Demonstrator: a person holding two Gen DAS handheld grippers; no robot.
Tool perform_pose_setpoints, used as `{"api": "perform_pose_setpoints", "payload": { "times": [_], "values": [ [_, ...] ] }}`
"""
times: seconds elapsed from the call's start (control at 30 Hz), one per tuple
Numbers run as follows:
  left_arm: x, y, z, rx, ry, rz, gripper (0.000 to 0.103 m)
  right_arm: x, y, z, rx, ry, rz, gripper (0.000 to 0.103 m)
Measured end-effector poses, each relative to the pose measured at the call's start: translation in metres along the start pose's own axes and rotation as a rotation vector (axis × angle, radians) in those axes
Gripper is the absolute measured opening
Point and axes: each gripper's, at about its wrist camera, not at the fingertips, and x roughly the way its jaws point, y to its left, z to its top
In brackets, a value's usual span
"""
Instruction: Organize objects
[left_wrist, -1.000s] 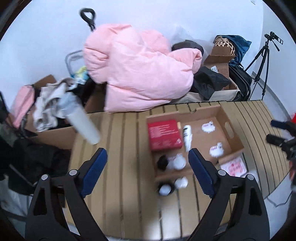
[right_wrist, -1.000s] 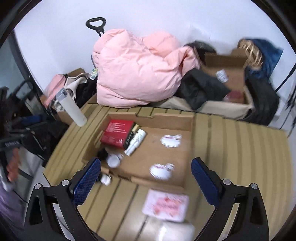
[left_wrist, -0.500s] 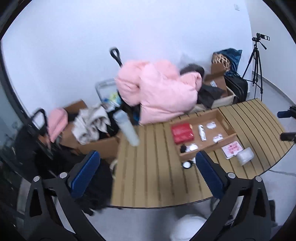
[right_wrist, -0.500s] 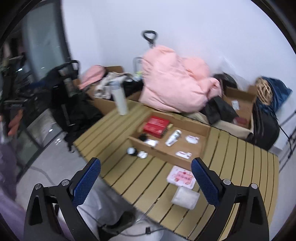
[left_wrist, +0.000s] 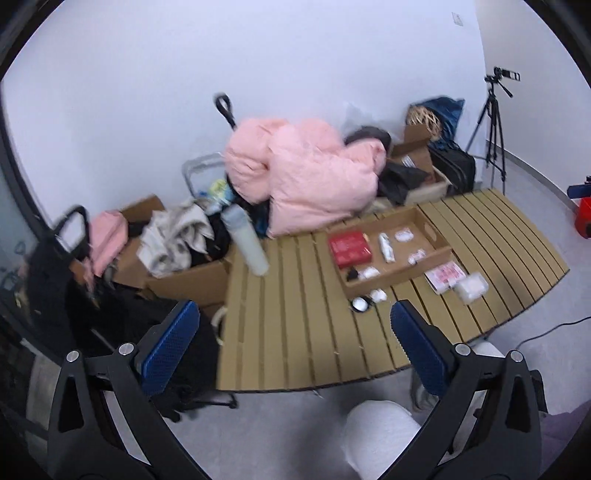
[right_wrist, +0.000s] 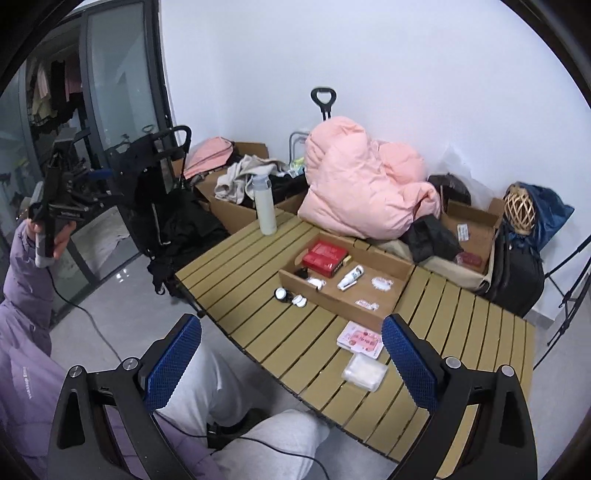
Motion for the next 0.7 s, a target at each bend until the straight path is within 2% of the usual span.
{"api": "perform_pose_setpoints", "payload": {
  "times": [0.07, 0.13, 0.2, 0.27, 0.33, 0.4, 0.43, 0.47, 0.53, 0.57, 0.6, 0.7],
  "values": [
    [0.031, -0.013, -0.018, -0.018, -0.003, -0.036, 0.103, 0.025, -0.001, -0.009, 0.015, 0.015, -0.028, 0.100],
    [0.079, -0.033, -0.047, -0.026, 0.004, -0.096, 0.103, 0.060, -0.003, -0.022, 0.038, 0.038, -0.100, 0.100],
    [0.132, -0.055, -0.077, -0.022, 0.030, -0.101, 0.103, 0.103, -0.005, -0.041, 0.054, 0.078, -0.164, 0.100],
    [0.172, -0.071, -0.095, -0.011, 0.034, -0.070, 0.100, 0.146, -0.008, -0.062, 0.081, 0.107, -0.165, 0.100],
    [0.213, -0.084, -0.103, 0.008, 0.033, -0.047, 0.091, 0.186, -0.010, -0.078, 0.120, 0.139, -0.152, 0.100],
    [0.252, -0.090, -0.101, 0.008, 0.049, -0.043, 0.087, 0.222, -0.012, -0.087, 0.150, 0.157, -0.145, 0.100],
    [0.267, -0.092, -0.100, 0.002, 0.065, -0.064, 0.079, 0.241, -0.014, -0.092, 0.165, 0.159, -0.137, 0.100],
    [0.287, -0.093, -0.098, -0.008, 0.098, -0.093, 0.064, 0.254, -0.015, -0.093, 0.171, 0.155, -0.134, 0.100],
    [0.312, -0.095, -0.094, -0.028, 0.142, -0.125, 0.046, 0.279, -0.016, -0.093, 0.186, 0.149, -0.141, 0.088],
    [0.322, -0.095, -0.092, -0.036, 0.152, -0.144, 0.040, 0.294, -0.018, -0.093, 0.197, 0.149, -0.135, 0.077],
    [0.335, -0.093, -0.090, -0.054, 0.155, -0.161, 0.039, 0.307, -0.018, -0.092, 0.211, 0.151, -0.129, 0.067],
    [0.361, -0.087, -0.088, -0.109, 0.173, -0.201, 0.039, 0.346, -0.024, -0.089, 0.246, 0.157, -0.091, 0.058]
  ]
}}
